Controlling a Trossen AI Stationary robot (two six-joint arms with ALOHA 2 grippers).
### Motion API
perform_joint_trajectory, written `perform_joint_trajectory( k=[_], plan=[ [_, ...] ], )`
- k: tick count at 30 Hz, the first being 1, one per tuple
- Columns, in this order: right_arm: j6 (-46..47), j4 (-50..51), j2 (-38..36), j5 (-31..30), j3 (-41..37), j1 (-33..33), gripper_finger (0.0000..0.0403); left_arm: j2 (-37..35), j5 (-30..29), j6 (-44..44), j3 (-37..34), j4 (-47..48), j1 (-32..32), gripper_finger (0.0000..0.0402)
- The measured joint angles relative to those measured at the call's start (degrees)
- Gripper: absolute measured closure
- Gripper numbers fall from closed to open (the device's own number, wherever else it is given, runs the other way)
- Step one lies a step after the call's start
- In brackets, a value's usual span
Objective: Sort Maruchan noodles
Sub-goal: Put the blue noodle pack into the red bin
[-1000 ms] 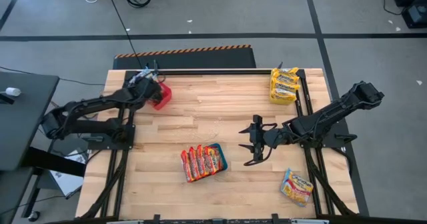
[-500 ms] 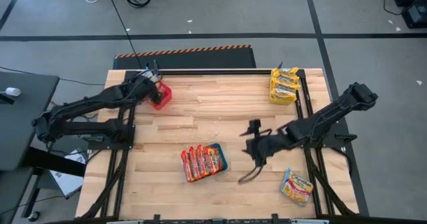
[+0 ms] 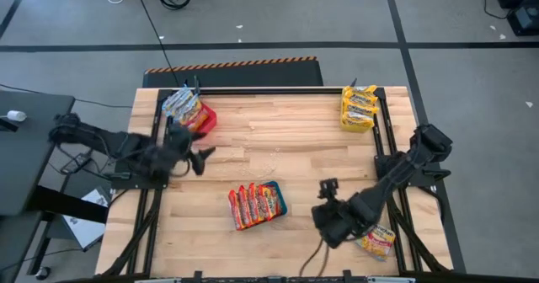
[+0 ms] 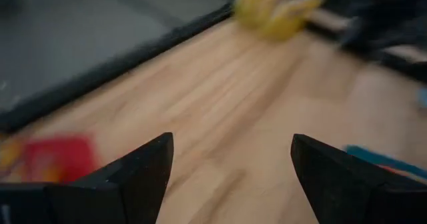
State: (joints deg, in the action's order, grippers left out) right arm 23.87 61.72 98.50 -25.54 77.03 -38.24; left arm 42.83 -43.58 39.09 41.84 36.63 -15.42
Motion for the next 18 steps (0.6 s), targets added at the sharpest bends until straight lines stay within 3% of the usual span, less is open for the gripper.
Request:
perform_joint_trajectory(
  k=[5, 8, 10, 13, 15, 18],
  plan=[
    [12.3, 1.9, -2.2, 4.8, -3.7, -4.1, 0.0116, 2.3, -12.4, -10.1, -2.6, -18.1, -11.0, 0.0095],
    [16.9, 3.4, -3.6, 8.2, -5.1, -6.0, 0.0116, 4.5, -14.9, -22.2, -3.2, -27.7, -13.9, 0.0095],
    [17.4, 4.7, -4.0, 12.2, -5.2, -6.4, 0.0116, 6.1, -13.7, -27.4, -3.3, -33.4, -14.3, 0.0095],
    [18.4, 8.6, -4.0, 24.3, -5.3, -6.1, 0.0117, 7.4, -5.9, -30.9, -3.2, -39.7, -14.3, 0.0095],
    [20.5, 8.5, -4.0, 32.4, -5.3, -6.7, 0.0117, 7.5, -0.8, -30.7, -2.5, -40.1, -14.6, 0.0095],
    [27.0, 7.3, -4.0, 37.8, -5.3, -10.6, 0.0117, 6.8, 0.2, -27.7, -1.3, -40.0, -15.7, 0.0095]
  ],
)
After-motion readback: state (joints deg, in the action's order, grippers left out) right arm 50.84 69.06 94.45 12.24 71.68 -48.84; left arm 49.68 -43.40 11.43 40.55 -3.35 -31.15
